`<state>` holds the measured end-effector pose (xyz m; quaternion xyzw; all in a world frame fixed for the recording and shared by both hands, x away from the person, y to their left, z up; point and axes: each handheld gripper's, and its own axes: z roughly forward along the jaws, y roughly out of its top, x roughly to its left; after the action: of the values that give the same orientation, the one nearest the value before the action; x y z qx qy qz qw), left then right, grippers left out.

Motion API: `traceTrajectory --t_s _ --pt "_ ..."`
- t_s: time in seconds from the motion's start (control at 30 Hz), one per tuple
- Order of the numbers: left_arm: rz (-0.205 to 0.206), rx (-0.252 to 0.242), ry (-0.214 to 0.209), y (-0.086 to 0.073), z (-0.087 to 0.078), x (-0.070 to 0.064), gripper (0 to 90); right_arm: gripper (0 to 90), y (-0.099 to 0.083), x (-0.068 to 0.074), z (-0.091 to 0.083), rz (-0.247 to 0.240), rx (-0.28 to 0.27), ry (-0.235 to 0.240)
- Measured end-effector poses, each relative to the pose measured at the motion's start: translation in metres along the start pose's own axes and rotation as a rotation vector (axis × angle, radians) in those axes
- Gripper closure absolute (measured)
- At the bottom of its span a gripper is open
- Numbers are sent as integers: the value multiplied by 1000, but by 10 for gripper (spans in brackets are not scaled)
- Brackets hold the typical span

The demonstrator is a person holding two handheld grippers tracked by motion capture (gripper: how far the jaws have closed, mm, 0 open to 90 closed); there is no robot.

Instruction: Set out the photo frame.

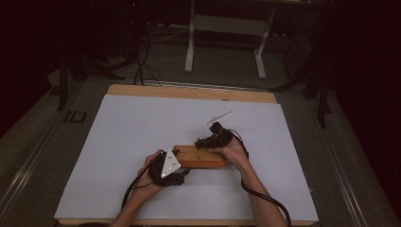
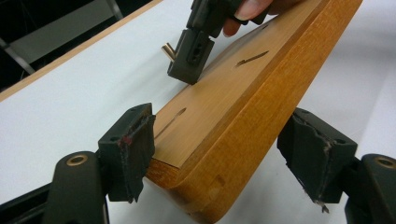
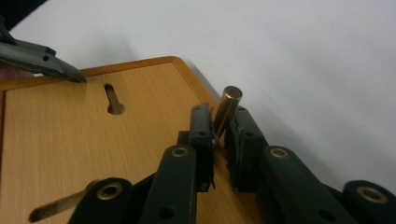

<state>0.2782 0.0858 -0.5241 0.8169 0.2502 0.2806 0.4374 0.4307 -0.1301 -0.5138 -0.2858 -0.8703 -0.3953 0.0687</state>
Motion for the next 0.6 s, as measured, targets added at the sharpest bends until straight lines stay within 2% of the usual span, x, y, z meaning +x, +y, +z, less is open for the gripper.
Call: traceTrajectory --t_s 0.2,0.6 --pt "8 -14 3 1 -1 1 349 713 -1 2 -6 -32 -3 -59" --pt "25 -27 7 3 -1 4 392 682 -1 8 -17 -45 -52 -39"
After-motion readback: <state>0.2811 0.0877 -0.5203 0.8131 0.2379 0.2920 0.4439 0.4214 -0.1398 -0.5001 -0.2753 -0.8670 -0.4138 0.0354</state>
